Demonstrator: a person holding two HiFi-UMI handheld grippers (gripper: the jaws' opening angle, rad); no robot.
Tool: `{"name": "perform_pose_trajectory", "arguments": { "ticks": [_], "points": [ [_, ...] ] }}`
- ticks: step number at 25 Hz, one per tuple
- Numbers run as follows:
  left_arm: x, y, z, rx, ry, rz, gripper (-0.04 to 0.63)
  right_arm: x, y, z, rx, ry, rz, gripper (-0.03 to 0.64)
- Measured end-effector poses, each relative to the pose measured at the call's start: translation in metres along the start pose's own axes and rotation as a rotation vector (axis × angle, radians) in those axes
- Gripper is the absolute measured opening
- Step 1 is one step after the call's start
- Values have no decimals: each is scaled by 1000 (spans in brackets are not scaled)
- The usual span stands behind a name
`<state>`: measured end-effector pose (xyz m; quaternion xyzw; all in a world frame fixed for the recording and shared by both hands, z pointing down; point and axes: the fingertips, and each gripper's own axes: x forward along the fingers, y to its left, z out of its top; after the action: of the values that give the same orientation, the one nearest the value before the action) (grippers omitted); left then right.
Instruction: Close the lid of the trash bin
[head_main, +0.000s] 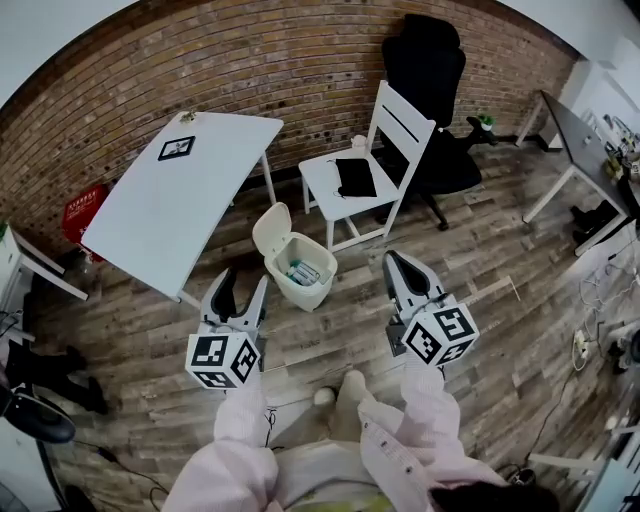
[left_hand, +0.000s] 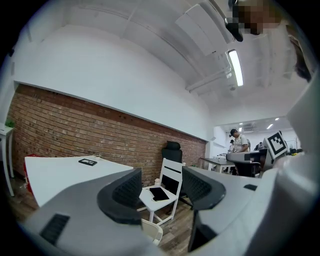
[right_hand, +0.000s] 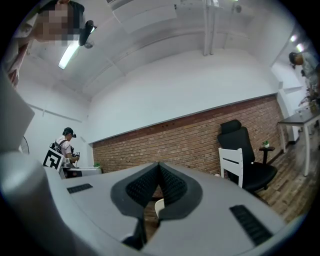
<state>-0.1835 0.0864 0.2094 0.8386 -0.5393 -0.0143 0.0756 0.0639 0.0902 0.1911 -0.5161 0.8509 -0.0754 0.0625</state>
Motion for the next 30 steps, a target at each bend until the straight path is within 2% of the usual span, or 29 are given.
{"name": "perform_pose_trajectory", "arguments": {
  "ticks": [6,13,20,30],
  "points": [
    [11,15,-18,-25,33,14,230,22,-5,-15,15,30,28,3],
    [46,44,-22,-51,52,50,227,79,-20,-16,27,41,79,3],
    [97,75,-25,-82,62,106,227,143,-45,-15,26,67,139,3],
    [169,92,-41,-97,123,142,227,218,-90,-35,67,148,191,3]
  ]
}}
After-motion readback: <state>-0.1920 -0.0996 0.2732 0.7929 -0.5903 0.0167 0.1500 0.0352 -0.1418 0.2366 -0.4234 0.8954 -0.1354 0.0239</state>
